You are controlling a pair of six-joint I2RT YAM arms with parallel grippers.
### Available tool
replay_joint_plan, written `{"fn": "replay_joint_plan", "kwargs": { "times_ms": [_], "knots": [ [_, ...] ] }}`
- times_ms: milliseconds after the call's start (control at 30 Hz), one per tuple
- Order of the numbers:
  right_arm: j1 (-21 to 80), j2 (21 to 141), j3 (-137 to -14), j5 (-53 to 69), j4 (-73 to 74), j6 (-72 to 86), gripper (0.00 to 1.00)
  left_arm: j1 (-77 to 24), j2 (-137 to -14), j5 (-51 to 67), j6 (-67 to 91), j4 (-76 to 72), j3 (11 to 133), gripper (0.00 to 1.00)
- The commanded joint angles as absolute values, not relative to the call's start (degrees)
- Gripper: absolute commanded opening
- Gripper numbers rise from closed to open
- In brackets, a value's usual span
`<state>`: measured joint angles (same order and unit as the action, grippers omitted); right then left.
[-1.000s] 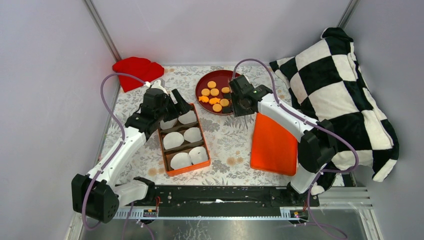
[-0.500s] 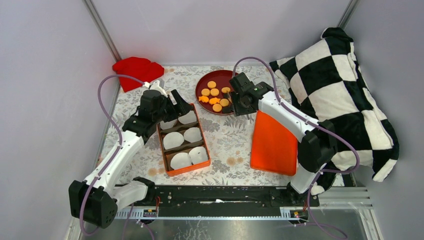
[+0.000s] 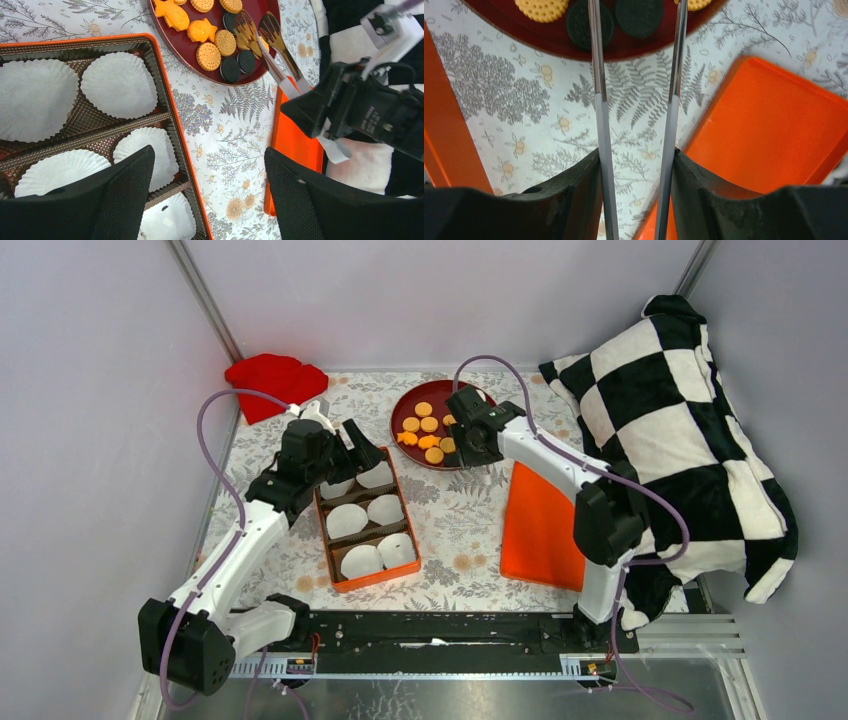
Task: Pack the cookies
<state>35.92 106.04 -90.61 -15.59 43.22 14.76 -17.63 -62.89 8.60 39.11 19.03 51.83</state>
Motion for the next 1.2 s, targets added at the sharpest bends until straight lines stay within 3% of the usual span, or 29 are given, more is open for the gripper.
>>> {"fn": "replay_joint_plan", "kwargs": {
  "times_ms": [0, 533, 900, 1167],
  "knots": [
    [35.92, 110.79, -97.58, -16.66, 41.19, 13.12, 0.52, -17.62, -63.28, 8.3, 38.1, 16.73, 51.76, 0.85],
    [33.86, 122.15, -109.13, -15.86, 42.34, 13.07, 0.5, -17.67, -65.14, 7.56, 37.09, 16.83, 51.94, 0.85],
    [33.72, 119.97, -108.94, -15.89, 41.45, 12.89, 0.19, -17.67, -64.52, 7.23, 37.31, 17.12, 51.92, 0.85],
    [35.78, 109.7, -106.0, -12.79, 39.42, 13.09, 0.13, -17.59, -62.57, 2.25, 36.16, 20.01, 54.7, 0.86]
  ]
}}
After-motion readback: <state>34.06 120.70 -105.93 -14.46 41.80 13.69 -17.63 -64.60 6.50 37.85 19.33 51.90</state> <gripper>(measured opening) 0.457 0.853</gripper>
